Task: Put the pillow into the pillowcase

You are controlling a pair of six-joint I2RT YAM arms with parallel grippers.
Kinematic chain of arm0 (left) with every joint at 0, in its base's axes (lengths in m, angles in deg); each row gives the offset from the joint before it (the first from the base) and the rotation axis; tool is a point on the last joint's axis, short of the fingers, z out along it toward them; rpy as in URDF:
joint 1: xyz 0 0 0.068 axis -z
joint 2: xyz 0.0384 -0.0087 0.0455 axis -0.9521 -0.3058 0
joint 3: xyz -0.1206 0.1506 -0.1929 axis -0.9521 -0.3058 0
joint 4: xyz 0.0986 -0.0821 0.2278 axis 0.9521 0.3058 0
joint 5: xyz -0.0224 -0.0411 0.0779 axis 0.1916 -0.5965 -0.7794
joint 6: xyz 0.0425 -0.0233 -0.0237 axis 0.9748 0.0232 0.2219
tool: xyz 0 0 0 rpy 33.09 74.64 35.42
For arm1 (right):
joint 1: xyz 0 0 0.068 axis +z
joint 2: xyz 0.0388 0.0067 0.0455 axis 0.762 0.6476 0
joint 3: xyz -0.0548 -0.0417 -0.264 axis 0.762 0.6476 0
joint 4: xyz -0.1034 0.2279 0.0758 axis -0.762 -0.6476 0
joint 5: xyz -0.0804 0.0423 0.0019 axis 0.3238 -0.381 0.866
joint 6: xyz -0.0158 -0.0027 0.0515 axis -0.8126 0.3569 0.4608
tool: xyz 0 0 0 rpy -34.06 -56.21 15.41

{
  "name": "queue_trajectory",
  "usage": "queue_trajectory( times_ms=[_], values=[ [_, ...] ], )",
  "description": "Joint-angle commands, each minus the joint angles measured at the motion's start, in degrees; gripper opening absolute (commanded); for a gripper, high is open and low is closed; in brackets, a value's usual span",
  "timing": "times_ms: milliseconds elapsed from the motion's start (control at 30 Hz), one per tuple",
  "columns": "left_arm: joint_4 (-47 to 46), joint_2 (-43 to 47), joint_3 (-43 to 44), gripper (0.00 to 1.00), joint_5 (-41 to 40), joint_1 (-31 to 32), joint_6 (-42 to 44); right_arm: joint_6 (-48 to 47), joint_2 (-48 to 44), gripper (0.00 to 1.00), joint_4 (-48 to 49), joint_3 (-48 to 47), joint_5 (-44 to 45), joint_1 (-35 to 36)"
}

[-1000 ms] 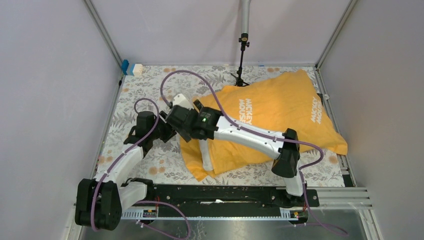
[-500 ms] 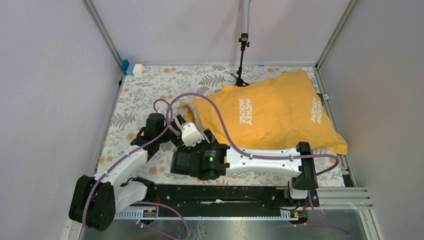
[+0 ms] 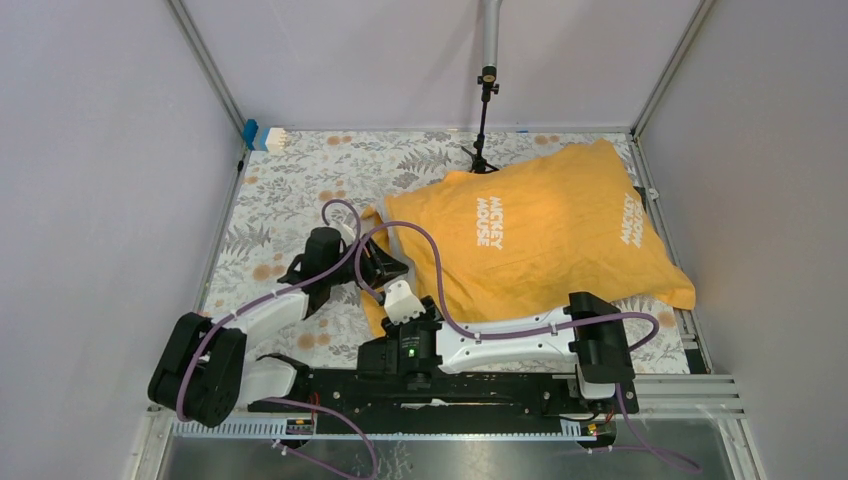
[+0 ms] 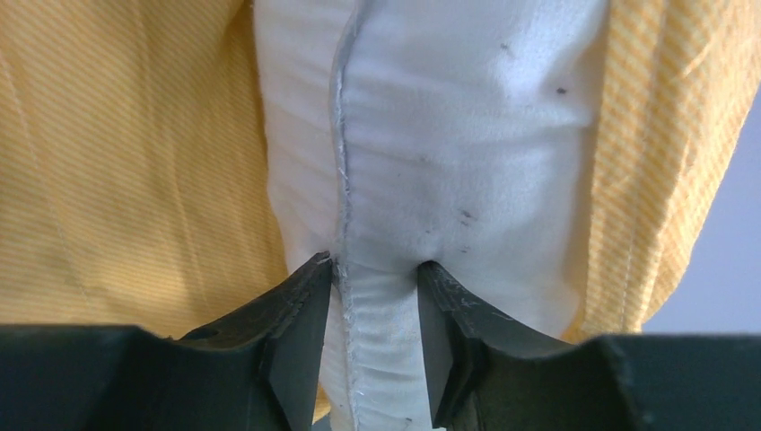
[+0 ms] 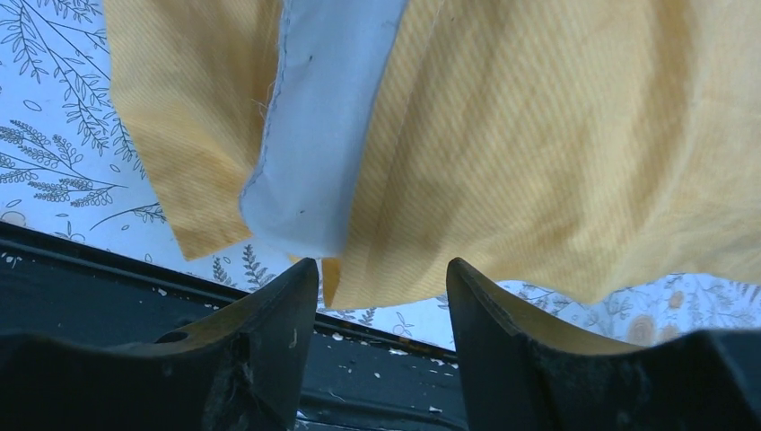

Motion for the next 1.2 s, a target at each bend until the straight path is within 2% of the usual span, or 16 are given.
queue_trajectory(
  times_ms=[0,100,133,300,333,433,533,667,767,800,867,933,1000,1033,1067,1167],
  values=[
    [-5.5,-2.2,1.1,0.38,0.7,0.3,0.0,4.3,1.1,0.59,4.2,2.7,1.4,-0.8],
    [-5.6,-3.1,1.6,0.31,0.6,0.4,0.1,4.7,1.2,0.51,4.3,3.5,1.7,-1.1],
    [-5.6,-3.3,1.8,0.29,0.5,0.4,0.1,4.5,1.1,0.45,4.3,3.5,1.7,-1.1],
    [-5.2,-5.0,4.0,0.21,-0.4,0.4,0.1,4.4,2.3,0.03,-1.6,-2.5,1.9,-0.2],
    [-5.0,-5.8,4.6,0.18,-0.7,0.4,0.2,4.3,2.5,0.0,-3.9,-4.5,2.4,0.5],
    [-4.5,-7.8,6.8,0.15,-1.3,0.4,0.6,2.1,2.1,0.0,-5.8,-9.6,3.9,3.6],
    [-4.0,-9.9,8.9,0.12,-1.5,0.4,0.8,-3.4,0.8,0.0,-3.3,-12.4,2.8,7.0],
    [-4.8,-11.4,9.8,0.11,-1.9,0.5,0.3,-11.2,-1.9,0.0,8.6,-7.1,-5.4,8.0],
    [-5.5,-11.6,9.1,0.11,-1.4,0.9,0.0,-11.7,-1.5,0.0,12.7,-3.0,-9.0,7.6],
    [-5.6,-11.2,8.6,0.12,-1.1,0.9,0.1,-11.3,-1.4,0.01,12.4,-2.5,-9.4,7.5],
    [-4.1,-9.2,7.5,0.14,-1.8,1.0,0.9,-11.0,-2.7,0.1,12.2,-1.7,-9.1,7.0],
    [-1.0,-6.6,6.6,0.16,-3.9,1.0,2.3,-11.8,-5.6,0.31,12.4,-1.7,-7.9,6.1],
    [2.3,-3.6,5.7,0.23,-6.6,1.0,3.3,-14.1,-8.8,0.59,13.0,-3.1,-5.9,5.1],
    [3.7,-1.8,5.3,0.26,-8.1,1.0,3.7,-15.5,-10.0,0.66,13.1,-4.3,-5.3,4.3],
    [5.4,0.2,5.0,0.29,-9.8,1.0,4.0,-17.5,-11.1,0.72,13.3,-5.7,-5.0,3.5],
    [12.5,5.7,4.1,0.34,-16.0,0.9,4.5,-22.1,-13.1,0.8,15.1,-9.2,-6.8,-2.9]
  ],
)
